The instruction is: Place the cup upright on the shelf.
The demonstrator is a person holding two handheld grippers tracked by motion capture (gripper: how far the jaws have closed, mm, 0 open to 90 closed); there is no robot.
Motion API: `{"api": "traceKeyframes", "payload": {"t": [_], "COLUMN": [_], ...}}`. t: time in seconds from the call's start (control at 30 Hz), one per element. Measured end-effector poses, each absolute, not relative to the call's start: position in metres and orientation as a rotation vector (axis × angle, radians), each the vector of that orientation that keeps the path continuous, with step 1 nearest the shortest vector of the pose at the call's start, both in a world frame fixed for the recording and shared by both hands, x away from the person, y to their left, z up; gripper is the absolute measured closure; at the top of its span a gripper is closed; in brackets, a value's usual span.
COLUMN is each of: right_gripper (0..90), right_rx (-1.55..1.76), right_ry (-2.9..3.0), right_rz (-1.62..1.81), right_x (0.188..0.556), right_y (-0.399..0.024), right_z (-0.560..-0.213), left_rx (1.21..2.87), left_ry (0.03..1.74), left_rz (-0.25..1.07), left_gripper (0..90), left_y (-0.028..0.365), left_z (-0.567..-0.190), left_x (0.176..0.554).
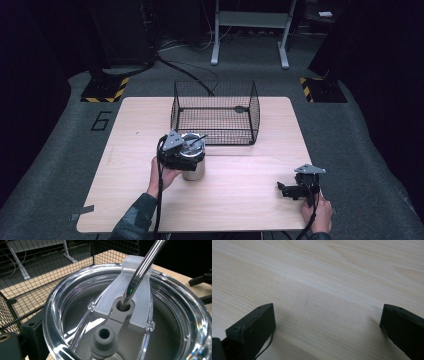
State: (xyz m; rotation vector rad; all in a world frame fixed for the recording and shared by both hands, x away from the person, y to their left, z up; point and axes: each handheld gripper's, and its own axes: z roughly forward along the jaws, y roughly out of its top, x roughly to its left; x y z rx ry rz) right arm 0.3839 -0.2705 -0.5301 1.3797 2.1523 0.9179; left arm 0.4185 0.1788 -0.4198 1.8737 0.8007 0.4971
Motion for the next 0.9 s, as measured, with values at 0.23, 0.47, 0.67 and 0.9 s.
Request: {"api": "traceKeyframes", "payload": {"t": [0.23,0.47,0.67,0.9], "right_gripper": [0.0,0.0,0.0,0.0], "right_rx": [1.380,1.380,1.385,1.384], "right_ry": [2.152,2.152,2.151,2.151], "right_rz": [0.918,0.918,0.919,0.919], "right_x": [0.384,0.384,0.384,0.384], "right_y": [-0.270,-0.270,-0.270,-0.270], "right_z": [-0.530,-0.530,-0.530,-0.530], "left_rx": [1.865,1.864,1.888,1.899], "left_ry": [0.798,0.787,0.776,0.760], "left_rz": [0.486,0.486,0.473,0.460], "left_gripper": [3.6,3.6,3.6,3.6], "left_y": [0.184,0.187,0.186,0.181], "left_z": [-0.408,-0.399,-0.392,-0.387], "left_x": [0.421,0.423,0.425,0.429]}}
